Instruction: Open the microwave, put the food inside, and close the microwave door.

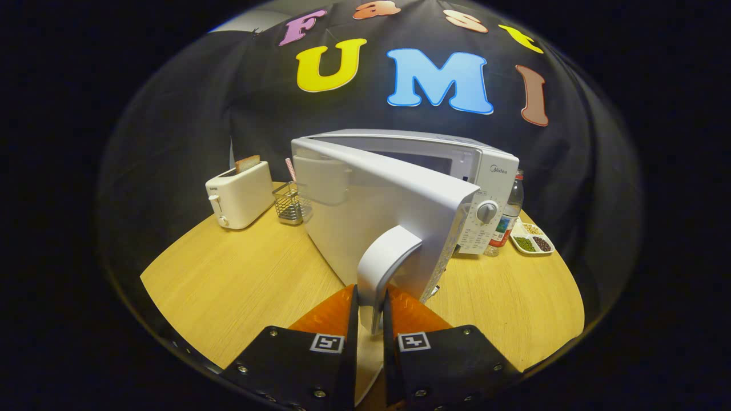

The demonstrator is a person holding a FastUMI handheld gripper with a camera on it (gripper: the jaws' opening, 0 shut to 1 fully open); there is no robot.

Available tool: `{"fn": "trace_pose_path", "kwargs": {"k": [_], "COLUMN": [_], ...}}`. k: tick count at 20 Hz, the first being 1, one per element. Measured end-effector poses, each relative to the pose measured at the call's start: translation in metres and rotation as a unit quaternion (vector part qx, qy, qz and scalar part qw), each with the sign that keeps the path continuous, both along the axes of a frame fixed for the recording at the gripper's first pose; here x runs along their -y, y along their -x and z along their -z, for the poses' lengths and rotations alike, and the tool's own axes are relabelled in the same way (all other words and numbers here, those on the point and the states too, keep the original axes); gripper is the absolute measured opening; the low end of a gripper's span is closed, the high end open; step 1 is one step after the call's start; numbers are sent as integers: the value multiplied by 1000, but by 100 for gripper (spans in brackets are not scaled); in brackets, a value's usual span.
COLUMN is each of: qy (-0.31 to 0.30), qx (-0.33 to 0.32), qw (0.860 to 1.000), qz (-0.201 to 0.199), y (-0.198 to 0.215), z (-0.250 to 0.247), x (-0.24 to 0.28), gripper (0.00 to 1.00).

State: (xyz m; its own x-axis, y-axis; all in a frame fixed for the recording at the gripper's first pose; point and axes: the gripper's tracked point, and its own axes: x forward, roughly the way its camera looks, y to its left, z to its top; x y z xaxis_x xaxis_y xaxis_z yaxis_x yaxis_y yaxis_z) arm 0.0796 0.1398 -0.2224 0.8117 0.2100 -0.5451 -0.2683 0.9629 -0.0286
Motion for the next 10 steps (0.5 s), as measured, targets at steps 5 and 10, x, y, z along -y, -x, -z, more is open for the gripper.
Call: {"fn": "trace_pose_path", "kwargs": {"k": [5,10], "qy": [-5,-10], "qx": [-8,-12], "qw": [1000,999], "qz": [-15,-35], "y": [25,48], "z": [4,5], "x": [-31,-67], "gripper": [20,20]}}
